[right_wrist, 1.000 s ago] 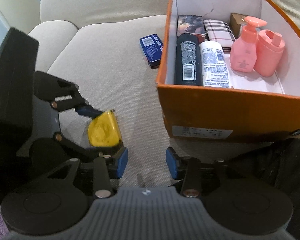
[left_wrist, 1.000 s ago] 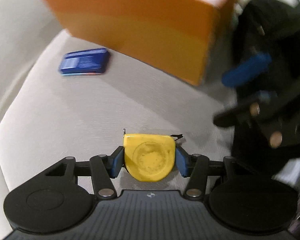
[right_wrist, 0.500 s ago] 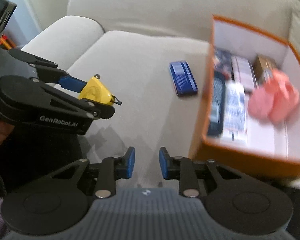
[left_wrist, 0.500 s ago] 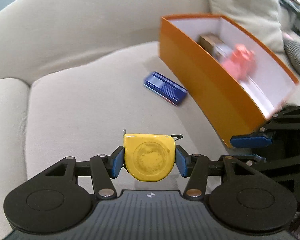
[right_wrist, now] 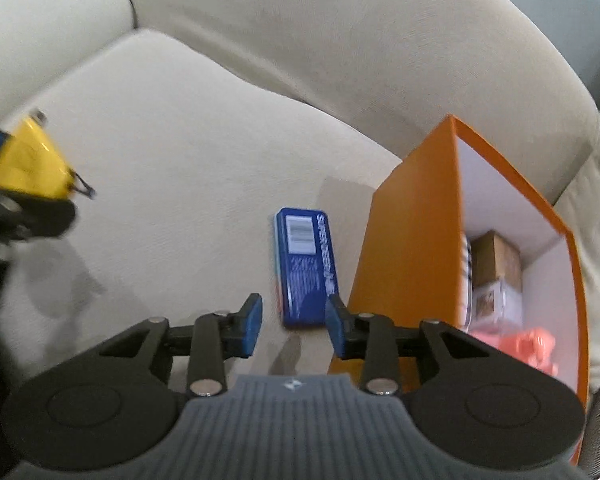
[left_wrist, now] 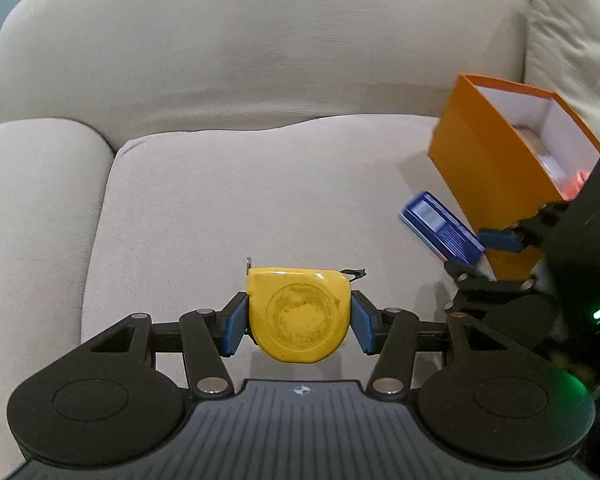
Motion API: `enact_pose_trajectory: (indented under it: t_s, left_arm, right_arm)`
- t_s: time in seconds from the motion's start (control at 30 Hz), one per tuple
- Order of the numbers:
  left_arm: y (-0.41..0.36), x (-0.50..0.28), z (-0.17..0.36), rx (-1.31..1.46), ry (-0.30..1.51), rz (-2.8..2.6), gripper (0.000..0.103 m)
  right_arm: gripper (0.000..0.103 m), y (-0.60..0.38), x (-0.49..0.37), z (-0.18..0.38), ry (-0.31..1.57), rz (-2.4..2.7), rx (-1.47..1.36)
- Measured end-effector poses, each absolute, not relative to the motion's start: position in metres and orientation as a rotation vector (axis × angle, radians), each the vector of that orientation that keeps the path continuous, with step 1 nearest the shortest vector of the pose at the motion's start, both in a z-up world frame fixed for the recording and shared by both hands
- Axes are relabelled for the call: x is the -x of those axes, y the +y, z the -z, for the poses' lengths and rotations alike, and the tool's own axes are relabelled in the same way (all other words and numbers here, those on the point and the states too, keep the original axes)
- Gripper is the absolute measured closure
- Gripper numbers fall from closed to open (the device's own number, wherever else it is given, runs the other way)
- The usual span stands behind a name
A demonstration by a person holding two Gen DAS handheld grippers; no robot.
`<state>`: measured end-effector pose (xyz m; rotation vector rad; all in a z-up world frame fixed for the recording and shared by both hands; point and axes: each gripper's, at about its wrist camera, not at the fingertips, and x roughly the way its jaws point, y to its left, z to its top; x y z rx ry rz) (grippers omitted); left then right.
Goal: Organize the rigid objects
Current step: 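Grasp the yellow tape measure with the left tool while the right tool grasps the blue tin, then carry the tape measure and blue tin over the shoebox with both tools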
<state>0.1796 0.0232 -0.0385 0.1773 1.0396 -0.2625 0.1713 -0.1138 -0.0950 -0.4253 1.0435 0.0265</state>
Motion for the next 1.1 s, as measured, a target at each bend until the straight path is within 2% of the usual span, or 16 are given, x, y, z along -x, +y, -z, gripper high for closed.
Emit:
enact_pose_trajectory:
  t_s: [0.17, 0.47, 0.57, 0.7, 0.87, 1.1]
  left_arm:
    - [0.033, -0.197, 0.049, -0.142, 1.060, 0.266, 0.042]
    - [0.032, -0.211, 0.061, -0.102, 1.069, 0.296, 0.042]
    - [0.030, -0.209, 0.060, -0.104, 1.068, 0.301, 0.042]
    - [0.029, -0.200, 0.057, -0.120, 1.069, 0.300, 0.042]
    - [0.027, -0.188, 0.042, -0.117, 1.057, 0.303, 0.042]
    - [0.012, -0.161, 0.002, -0.131, 0.987, 0.353, 0.042]
  right_arm:
    - [0.066, -0.103, -0.194, 0.123, 1.066, 0.034, 0.507]
    - [0.060, -0.096, -0.210, 0.133, 1.044, 0.053, 0.570]
    - [0.063, -0.096, -0.216, 0.133, 1.040, 0.046, 0.576]
    - [0.079, -0.094, -0.215, 0.125, 1.013, 0.018, 0.604]
    - [0.087, -0.107, -0.206, 0.100, 0.996, -0.005, 0.507]
    - [0.089, -0.134, -0.159, 0.025, 0.858, -0.186, 0.410]
